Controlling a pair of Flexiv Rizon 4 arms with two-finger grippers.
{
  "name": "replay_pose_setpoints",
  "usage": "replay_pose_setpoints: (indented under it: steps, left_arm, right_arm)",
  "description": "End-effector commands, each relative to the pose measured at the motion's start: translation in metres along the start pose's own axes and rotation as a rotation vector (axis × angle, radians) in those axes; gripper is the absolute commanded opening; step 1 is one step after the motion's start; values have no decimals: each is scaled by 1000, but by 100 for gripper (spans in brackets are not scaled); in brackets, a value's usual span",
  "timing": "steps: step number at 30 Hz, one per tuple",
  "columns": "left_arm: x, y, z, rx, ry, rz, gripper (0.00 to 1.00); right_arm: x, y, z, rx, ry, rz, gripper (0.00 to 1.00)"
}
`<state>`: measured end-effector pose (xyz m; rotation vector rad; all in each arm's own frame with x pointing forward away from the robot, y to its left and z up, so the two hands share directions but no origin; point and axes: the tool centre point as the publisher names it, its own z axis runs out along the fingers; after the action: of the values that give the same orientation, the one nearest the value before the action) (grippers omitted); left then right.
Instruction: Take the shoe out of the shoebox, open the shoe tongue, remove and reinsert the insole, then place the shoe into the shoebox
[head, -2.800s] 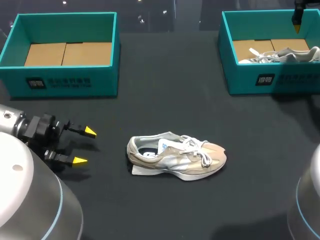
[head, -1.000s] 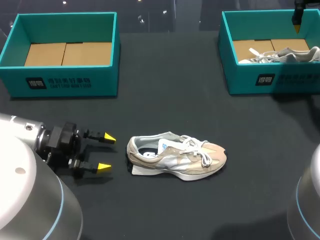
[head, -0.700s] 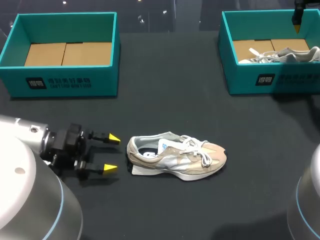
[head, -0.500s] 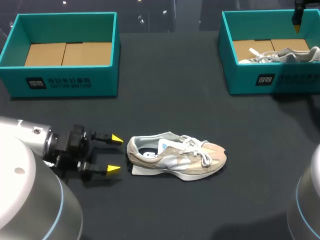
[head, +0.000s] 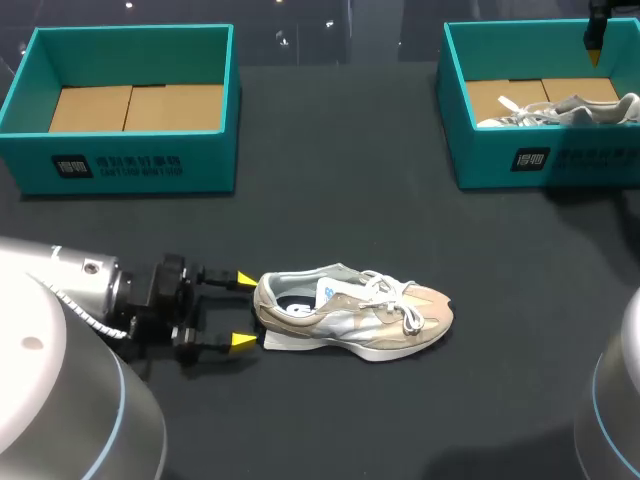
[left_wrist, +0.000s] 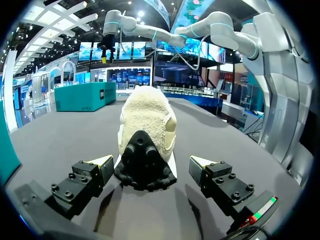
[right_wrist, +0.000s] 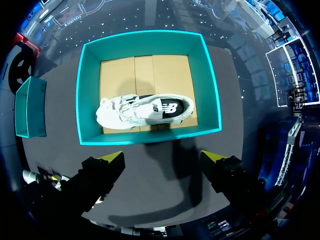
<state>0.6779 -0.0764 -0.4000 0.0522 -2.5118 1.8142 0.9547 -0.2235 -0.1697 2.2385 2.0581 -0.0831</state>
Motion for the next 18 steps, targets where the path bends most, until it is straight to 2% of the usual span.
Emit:
replay_pose_setpoints:
  steps: [1, 18]
  left_arm:
    - [-3, 1, 9, -2, -4, 2, 100]
    - [-14, 3, 22, 0, 3, 24, 100]
  right_arm:
    - [0, 0, 0, 0, -1, 1, 100]
    - [0, 0, 0, 0, -1, 1, 100]
